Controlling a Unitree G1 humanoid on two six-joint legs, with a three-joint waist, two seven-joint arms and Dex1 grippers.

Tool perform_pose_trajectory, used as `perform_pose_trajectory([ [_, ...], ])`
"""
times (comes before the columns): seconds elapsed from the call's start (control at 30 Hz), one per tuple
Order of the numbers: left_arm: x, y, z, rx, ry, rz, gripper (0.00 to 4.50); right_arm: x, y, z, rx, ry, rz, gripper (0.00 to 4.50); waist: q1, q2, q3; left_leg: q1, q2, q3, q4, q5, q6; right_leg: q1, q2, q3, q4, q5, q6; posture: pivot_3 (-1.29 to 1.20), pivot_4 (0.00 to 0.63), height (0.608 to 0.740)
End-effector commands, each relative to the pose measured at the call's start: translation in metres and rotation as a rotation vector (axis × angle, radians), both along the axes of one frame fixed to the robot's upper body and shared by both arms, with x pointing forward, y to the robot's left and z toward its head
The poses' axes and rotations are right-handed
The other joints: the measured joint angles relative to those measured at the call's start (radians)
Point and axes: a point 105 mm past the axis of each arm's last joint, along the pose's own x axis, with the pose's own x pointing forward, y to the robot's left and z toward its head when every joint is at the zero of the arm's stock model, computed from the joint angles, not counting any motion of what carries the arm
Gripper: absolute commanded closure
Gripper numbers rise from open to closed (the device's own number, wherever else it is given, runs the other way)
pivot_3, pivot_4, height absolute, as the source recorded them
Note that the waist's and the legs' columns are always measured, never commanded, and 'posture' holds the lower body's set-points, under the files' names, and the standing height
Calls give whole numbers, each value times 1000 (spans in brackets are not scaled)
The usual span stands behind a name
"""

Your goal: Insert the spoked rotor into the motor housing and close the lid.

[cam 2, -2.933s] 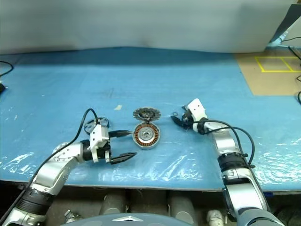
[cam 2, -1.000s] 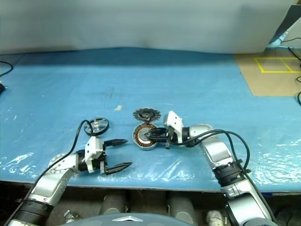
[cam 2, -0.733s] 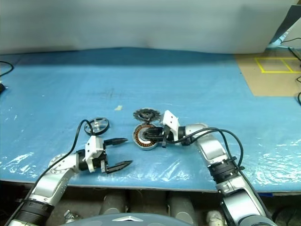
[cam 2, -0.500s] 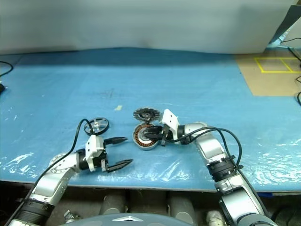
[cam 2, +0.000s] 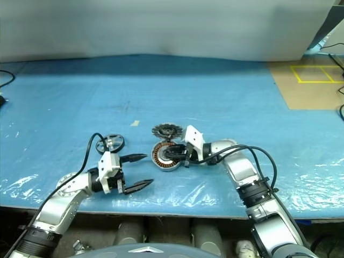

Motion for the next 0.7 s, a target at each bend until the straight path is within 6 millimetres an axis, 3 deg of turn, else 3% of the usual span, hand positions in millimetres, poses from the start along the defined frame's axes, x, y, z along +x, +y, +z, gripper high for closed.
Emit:
perform_pose_trajectory([
  [0.03,-1,-2,9,-7,-29,-4,0,-3,6,6,1,-28,35,3898,0,0,0,0,0,0,0,0,0,0,0,0,0,0,0,0,150,740],
  [0.23,-1,-2,10,-9,-25,7,0,-1,6,6,2,-25,29,3898,0,0,0,0,0,0,0,0,0,0,0,0,0,0,0,0,150,740],
  [0.5,0,2,4,-6,-18,21,0,-1,8,10,17,-41,36,1243,0,0,0,0,0,0,0,0,0,0,0,0,0,0,0,0,150,740],
  [0.7,0,7,-2,-5,-8,35,0,-2,9,11,31,-31,51,1243,0,0,0,0,0,0,0,0,0,0,0,0,0,0,0,0,150,740],
])
